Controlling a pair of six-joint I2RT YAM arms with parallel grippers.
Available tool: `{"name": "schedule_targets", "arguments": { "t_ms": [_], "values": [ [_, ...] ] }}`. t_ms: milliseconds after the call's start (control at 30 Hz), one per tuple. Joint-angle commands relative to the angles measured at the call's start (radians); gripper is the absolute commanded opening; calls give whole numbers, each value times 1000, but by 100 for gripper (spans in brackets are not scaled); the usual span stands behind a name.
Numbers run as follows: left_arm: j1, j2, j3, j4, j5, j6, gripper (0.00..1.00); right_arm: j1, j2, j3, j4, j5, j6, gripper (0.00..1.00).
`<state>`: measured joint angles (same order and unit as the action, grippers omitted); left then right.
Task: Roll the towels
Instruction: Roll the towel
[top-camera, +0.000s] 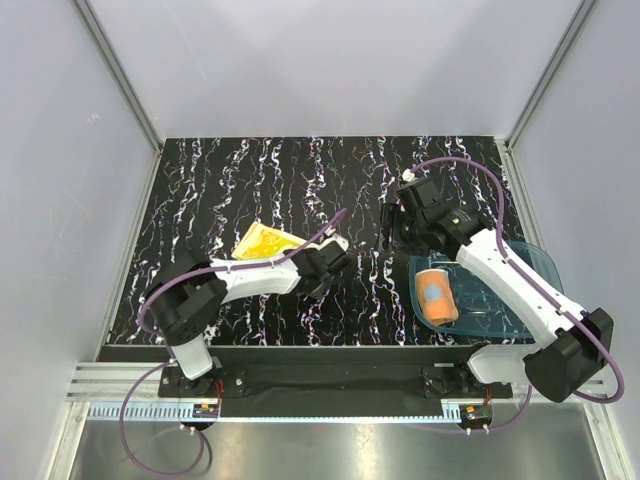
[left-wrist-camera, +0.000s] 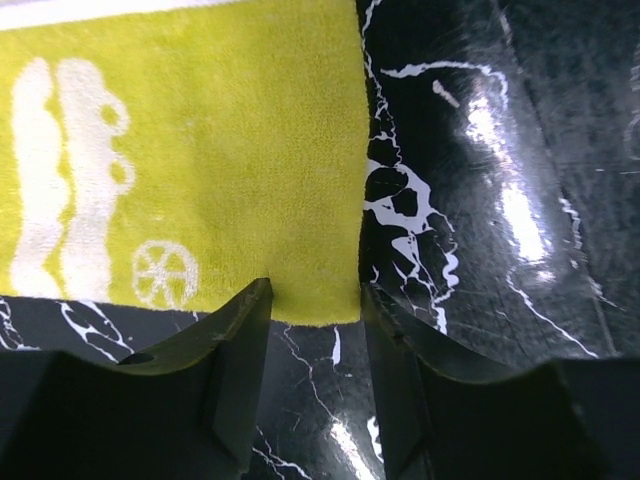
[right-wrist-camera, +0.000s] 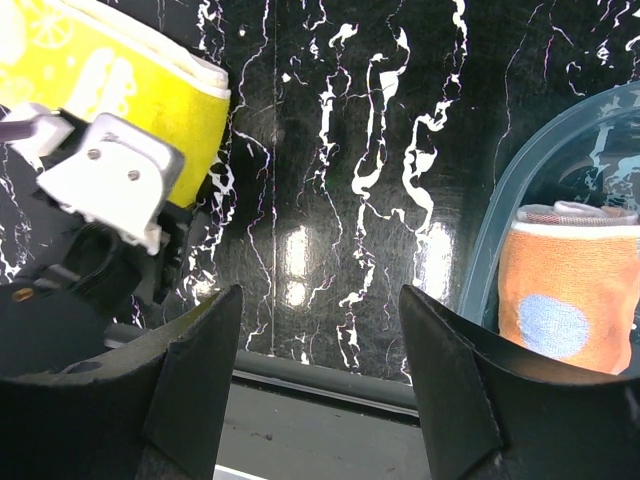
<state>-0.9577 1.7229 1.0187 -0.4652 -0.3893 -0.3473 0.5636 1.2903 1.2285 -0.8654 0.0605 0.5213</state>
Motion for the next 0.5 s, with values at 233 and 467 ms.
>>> {"name": "schedule_targets", "arguments": {
  "t_ms": [233, 467],
  "values": [
    [2, 40, -37, 72, 0, -18, 20, -2, 17, 39, 16, -47, 16, 71],
    [72, -104, -186, 213, 81, -24, 4, -100, 150, 2, 167, -256, 77, 75]
  ]
}}
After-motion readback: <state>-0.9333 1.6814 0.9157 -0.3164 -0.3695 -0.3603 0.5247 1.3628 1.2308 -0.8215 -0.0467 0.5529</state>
